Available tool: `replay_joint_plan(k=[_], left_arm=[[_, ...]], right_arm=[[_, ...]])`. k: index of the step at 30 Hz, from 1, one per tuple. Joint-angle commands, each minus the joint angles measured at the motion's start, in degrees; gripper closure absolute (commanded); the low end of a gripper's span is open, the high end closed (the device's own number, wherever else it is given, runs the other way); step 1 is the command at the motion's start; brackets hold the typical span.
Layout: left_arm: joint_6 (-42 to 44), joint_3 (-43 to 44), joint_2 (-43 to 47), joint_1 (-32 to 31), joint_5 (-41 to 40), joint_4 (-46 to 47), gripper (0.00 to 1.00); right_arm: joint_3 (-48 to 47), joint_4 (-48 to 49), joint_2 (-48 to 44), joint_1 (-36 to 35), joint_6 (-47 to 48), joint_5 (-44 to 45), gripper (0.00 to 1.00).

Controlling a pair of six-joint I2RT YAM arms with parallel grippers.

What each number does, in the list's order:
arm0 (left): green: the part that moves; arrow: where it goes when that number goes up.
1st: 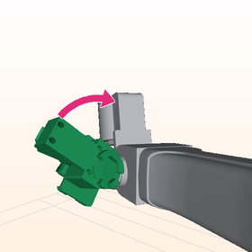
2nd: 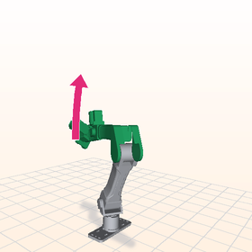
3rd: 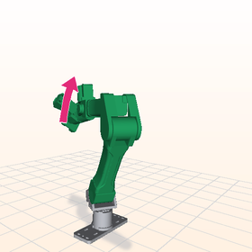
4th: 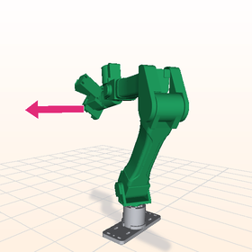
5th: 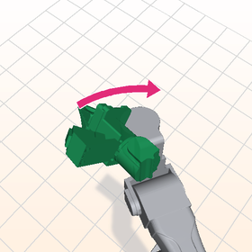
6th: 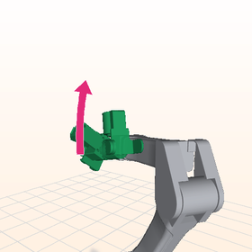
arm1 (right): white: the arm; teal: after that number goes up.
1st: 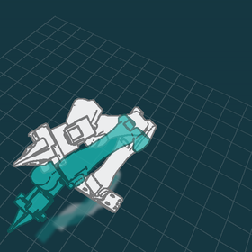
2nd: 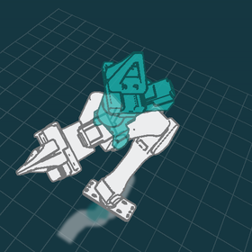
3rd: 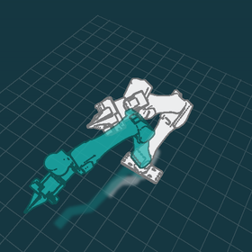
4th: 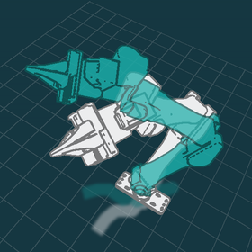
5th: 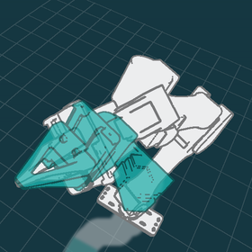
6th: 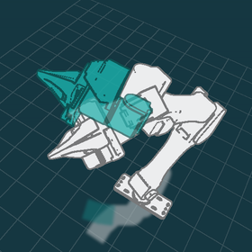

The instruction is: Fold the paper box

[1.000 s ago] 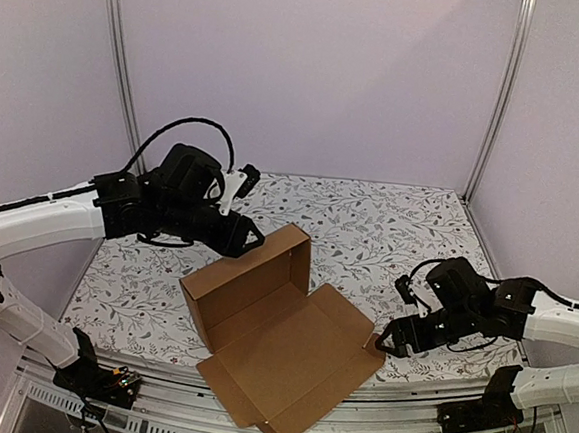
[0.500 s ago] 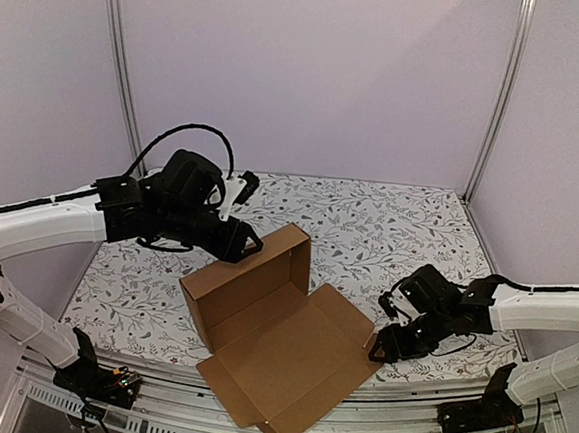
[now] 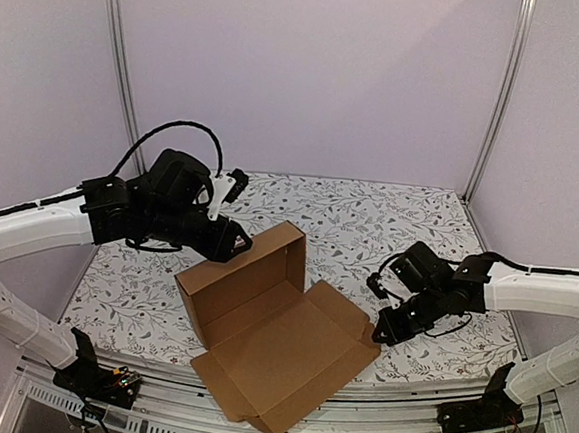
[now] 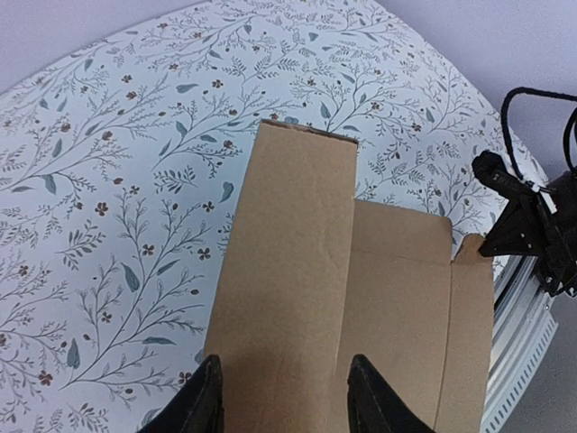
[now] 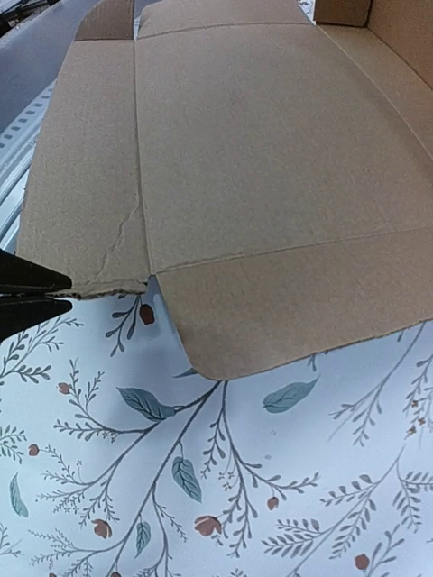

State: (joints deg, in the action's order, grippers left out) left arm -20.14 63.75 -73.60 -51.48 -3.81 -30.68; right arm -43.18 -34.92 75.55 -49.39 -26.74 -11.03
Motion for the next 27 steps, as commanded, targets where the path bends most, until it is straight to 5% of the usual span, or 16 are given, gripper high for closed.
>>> replay_joint_plan(k=[1,13,27], left_arm=[[1.8,-0.4,1.9,-0.4,-2.4,-2.8,0.54],[4.1,4.1,5.9,-0.3,-5.7,-5.9,0.53],[2.7,0.3,7.3,-0.3,-4.2,-2.1,0.51]], right_arm=[[-6.3,-7.1,-0.2,0.1,6.9,4.8,1.00],[-25.0,-18.2,-0.5,-4.7,30.0,22.9,1.00],[-38.6,-27.1,-0.7,-5.0,65.2,24.0,1.00]])
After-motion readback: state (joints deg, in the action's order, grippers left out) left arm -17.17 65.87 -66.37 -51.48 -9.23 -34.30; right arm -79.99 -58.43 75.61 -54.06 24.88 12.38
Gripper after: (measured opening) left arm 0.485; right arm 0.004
